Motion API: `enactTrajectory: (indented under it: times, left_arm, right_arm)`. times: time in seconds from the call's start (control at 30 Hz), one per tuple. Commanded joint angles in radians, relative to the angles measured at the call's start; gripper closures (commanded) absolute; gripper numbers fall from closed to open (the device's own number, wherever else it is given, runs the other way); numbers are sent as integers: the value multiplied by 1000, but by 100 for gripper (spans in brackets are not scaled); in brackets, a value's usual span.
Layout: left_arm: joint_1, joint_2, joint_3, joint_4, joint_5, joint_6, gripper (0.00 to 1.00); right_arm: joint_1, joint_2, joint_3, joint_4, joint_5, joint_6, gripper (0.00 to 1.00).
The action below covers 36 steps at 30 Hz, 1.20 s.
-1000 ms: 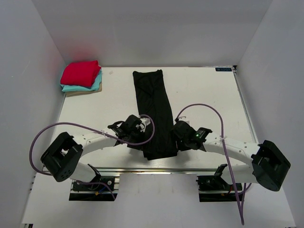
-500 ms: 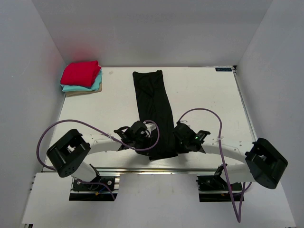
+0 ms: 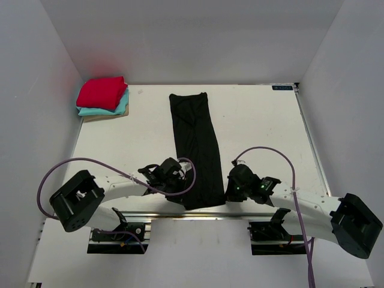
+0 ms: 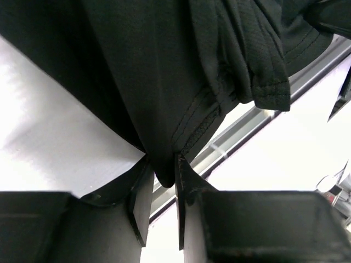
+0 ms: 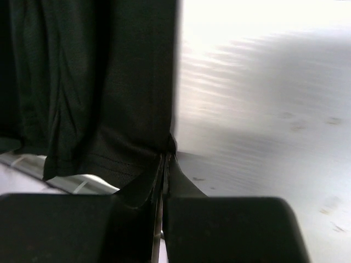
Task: Fold and stack the t-shirts
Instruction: Grab the bottom of the folded rectangular tshirt with both arms, then fold the folded rectangular tshirt in 1/3 of the way
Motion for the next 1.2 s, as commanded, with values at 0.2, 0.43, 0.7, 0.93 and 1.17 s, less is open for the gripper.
enactTrajectory:
  times: [0.2,0.43,0.7,0.93,1.17]
  left_arm:
    - [-16,-28,-47,-83,-2,5,100]
    - [-7,-94,42,-167,-11,29,100]
    - [11,-31,258,-272,-111,120,100]
    - [122,19,302,-286,-189,111,100]
    - [247,29,338,-112,-147,82,100]
  right_arm:
    - [1,39,37,56,-91,-48,100]
    - [0,25,136,-33,-33,-123,100]
    - [-3,158,342,-103,70,-202,100]
    - [-39,264,486,-144,167,-210,100]
    - [-89,348,573,-65,185,-258,100]
